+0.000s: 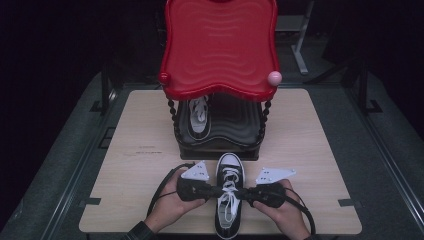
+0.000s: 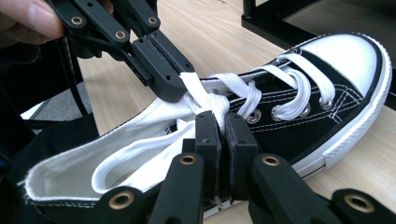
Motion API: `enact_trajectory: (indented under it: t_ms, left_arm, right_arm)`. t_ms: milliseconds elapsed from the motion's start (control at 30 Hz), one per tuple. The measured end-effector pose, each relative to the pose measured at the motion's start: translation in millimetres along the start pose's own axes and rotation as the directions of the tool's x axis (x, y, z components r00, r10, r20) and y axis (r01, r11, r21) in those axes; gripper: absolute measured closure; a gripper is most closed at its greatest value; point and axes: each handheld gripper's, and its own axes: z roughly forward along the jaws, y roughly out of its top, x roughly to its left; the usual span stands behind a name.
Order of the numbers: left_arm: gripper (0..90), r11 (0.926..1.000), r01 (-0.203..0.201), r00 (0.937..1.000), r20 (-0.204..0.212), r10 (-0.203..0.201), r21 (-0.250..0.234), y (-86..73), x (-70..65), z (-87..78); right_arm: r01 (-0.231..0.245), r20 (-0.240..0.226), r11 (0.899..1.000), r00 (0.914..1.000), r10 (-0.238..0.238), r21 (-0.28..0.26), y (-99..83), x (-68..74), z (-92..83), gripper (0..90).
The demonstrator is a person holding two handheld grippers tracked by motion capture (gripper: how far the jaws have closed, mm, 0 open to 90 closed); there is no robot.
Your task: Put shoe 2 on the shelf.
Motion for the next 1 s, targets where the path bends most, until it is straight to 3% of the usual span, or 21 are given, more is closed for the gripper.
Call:
enact_trajectory:
  t_ms: [200, 500, 767, 867, 1000]
  left_arm:
    - [86.2, 0.9994, -0.018, 0.9994, 0.029, 0.019, -0.031, 4.4, -14.6, -11.1]
    - [86.2, 0.9926, -0.075, 0.9966, 0.029, 0.078, -0.096, 22.4, -31.7, -33.0]
    - [86.5, 0.9802, -0.138, 0.9894, -0.064, 0.131, -0.141, 51.0, -19.1, -47.6]
    - [86.8, 0.9752, -0.166, 0.9824, -0.111, 0.15, -0.147, 64.4, -8.9, -49.8]
    - [87.0, 0.9695, -0.194, 0.9682, -0.189, 0.164, -0.15, 83.0, 6.1, -49.2]
  right_arm:
    - [0.01, -0.013, 1.0, 0.9999, -0.011, -0.026, -0.9, 11.9, -14.5, 85.3]
    - [0.087, 0.005, 0.992, 0.9962, -0.086, -0.094, 9.7, 34.7, -44.0, 85.3]
    - [0.166, 0.082, 0.975, 0.9846, -0.155, -0.15, 41.5, 26.7, -53.7, 85.6]
    - [0.193, 0.122, 0.968, 0.9771, -0.174, -0.162, 54.8, 18.7, -54.1, 85.7]
    - [0.217, 0.181, 0.96, 0.966, -0.184, -0.179, 73.1, 3.6, -53.1, 85.8]
